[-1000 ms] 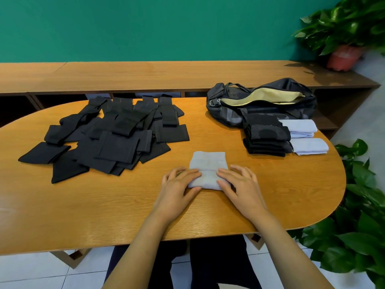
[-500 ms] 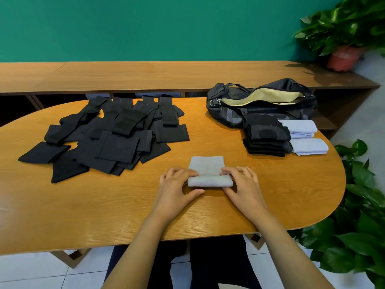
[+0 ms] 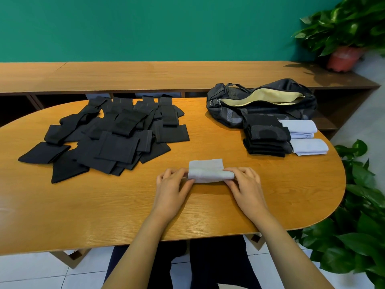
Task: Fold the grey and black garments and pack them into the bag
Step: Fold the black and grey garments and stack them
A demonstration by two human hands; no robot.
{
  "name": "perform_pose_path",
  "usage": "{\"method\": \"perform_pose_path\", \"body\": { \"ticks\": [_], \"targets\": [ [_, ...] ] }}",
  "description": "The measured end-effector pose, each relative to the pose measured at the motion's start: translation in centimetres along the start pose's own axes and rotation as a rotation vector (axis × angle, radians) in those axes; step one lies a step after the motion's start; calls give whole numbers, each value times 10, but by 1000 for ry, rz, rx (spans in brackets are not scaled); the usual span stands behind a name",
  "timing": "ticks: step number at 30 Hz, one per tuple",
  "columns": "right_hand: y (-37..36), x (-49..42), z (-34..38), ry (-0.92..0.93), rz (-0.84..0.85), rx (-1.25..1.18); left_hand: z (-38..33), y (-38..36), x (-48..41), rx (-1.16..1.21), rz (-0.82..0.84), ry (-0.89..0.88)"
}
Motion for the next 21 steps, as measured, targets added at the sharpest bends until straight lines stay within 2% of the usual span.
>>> {"method": "perform_pose_path", "body": {
  "ticks": [4,10,14,16,19,21],
  "targets": [
    [-4,1,-8,-78,23,-1,-3,5,3,76,-42,35],
    [-3,0,-14,-67,-79,-107,-8,12,3,164,-91,-28],
    [1,0,-15,-81,-138,-5,-10,12,3,120,-90,-49],
    [0,0,-5,10,-146,54,-14,11,2,12,-95,-103],
    [-6,2,16,251,-98,86,-14,7,1,-80,-85,-150],
    [-11,3,20,304,-48,87,-11,5,0,-103,-74,-133]
  ]
}}
Point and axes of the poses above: each hand's wrist, its own x-axis away from the middle knuckle, its own y-axis out of the back of the hand, z = x × y, the point moved 9 cm from there along -x, towards the middle knuckle, and after that the axes turned 12 degrees about x, right-handed, at the moved point
